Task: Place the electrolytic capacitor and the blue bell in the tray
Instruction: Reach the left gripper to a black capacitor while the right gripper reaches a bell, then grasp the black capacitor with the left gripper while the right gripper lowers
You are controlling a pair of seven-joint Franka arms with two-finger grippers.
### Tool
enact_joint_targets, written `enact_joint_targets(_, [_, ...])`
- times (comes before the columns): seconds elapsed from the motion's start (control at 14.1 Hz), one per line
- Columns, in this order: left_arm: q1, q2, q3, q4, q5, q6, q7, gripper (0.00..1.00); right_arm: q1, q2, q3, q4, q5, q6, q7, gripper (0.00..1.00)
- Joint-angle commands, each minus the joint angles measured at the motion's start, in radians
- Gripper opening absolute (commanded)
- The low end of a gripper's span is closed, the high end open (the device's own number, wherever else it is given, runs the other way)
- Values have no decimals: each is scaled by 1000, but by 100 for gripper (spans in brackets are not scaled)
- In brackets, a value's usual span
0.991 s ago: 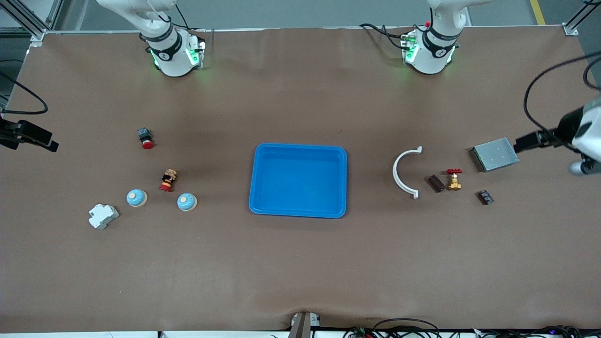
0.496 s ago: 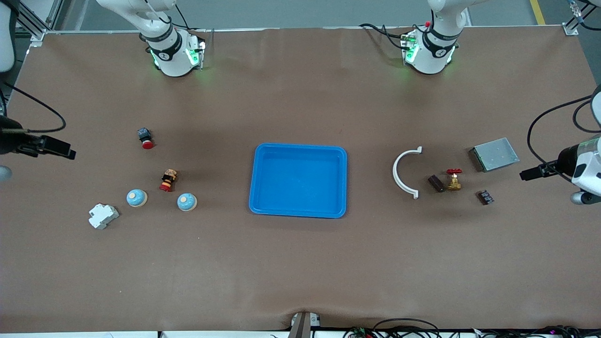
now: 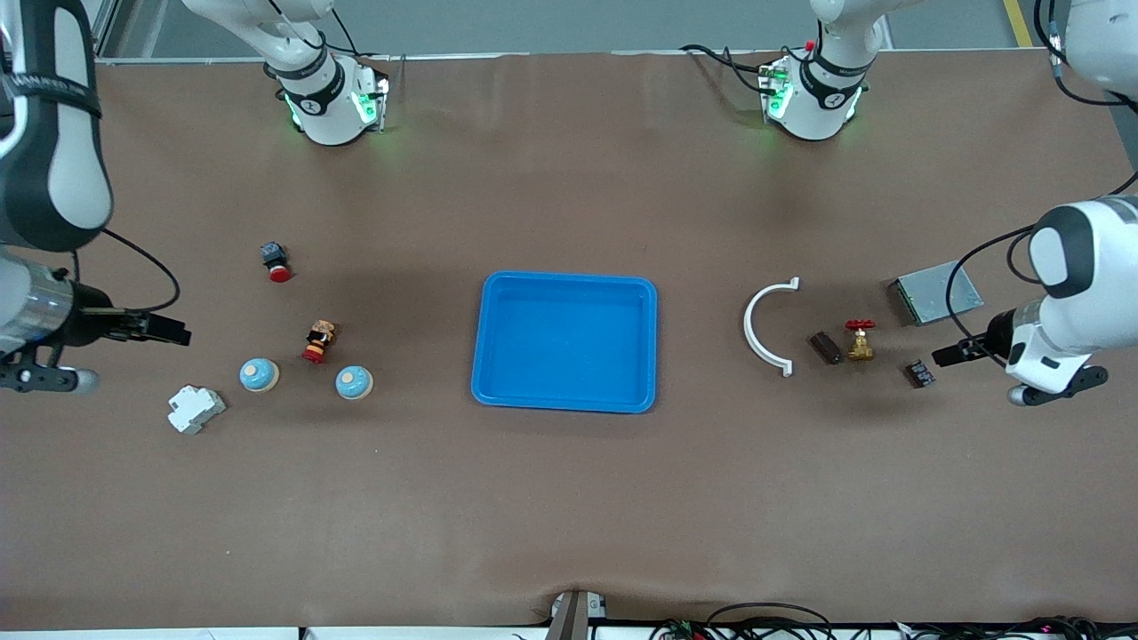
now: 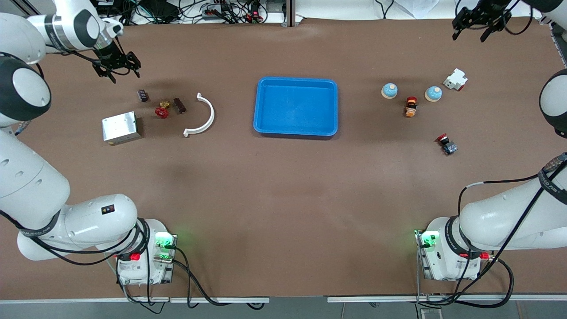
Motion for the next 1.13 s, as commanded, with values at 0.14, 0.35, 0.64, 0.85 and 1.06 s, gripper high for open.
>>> enact_joint_targets(0.14, [13, 112, -2, 2, 40, 135, -24, 90, 1, 26, 4, -103, -4, 103, -4, 100])
enact_joint_targets(0.35, [20, 132, -1, 2, 53, 150, -105, 81, -1, 92, 5, -102, -1, 127, -4, 100])
enact_joint_targets(0.64, [20, 151, -1, 4, 88, 167, -144, 62, -1, 126, 7, -105, -1, 173, -16, 100])
enact_joint_targets(0.85, [35, 155, -2, 7, 88, 173, -144, 54, -1, 161, 7, -105, -1, 206, -21, 100])
enact_joint_targets(1.06, [35, 158, -4, 9, 88, 173, -144, 52, -2, 198, 7, -105, 0, 232, -36, 100])
